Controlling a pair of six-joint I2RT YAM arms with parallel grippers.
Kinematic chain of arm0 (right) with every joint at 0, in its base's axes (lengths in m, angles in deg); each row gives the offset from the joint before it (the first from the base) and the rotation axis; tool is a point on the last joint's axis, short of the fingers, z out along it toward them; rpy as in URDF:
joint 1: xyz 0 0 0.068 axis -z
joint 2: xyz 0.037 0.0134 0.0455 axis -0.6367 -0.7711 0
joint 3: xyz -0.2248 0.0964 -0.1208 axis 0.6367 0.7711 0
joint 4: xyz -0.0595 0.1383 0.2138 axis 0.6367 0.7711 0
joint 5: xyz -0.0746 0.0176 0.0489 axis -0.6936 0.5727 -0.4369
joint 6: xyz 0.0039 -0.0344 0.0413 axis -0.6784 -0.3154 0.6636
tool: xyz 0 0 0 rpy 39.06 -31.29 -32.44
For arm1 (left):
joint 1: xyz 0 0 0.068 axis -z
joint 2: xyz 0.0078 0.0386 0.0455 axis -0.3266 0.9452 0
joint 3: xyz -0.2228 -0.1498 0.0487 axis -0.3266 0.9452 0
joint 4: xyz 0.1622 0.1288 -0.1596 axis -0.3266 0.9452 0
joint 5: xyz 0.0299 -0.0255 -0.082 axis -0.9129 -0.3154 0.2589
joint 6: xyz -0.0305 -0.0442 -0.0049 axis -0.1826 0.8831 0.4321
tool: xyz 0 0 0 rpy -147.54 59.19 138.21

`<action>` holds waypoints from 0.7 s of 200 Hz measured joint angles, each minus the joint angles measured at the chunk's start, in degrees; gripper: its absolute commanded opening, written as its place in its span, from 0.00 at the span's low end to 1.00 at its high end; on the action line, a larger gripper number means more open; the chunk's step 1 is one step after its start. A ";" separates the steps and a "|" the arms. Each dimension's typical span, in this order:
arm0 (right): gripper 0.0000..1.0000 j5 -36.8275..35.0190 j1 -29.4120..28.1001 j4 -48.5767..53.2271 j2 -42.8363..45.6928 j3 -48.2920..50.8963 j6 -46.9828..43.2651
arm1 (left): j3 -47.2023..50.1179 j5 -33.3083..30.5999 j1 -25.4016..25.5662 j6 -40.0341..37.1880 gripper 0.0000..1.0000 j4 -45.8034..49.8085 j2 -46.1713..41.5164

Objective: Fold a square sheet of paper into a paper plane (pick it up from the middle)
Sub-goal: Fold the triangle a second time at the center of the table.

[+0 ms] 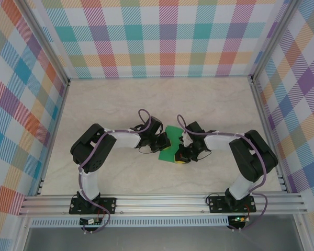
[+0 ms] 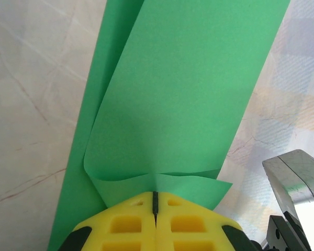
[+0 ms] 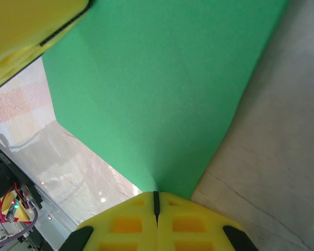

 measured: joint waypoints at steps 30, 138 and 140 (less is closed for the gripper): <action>0.03 0.22 -0.02 -0.15 1.66 0.81 1.55 | 0.00 0.00 0.02 0.00 0.05 0.00 0.00; 0.02 0.92 -0.02 -7.48 -0.24 1.88 5.46 | 0.00 -0.07 0.09 -0.02 0.06 0.02 -0.09; 0.02 1.01 0.04 -7.76 -0.24 2.08 5.44 | 0.00 -0.04 0.09 -0.04 0.06 0.04 -0.11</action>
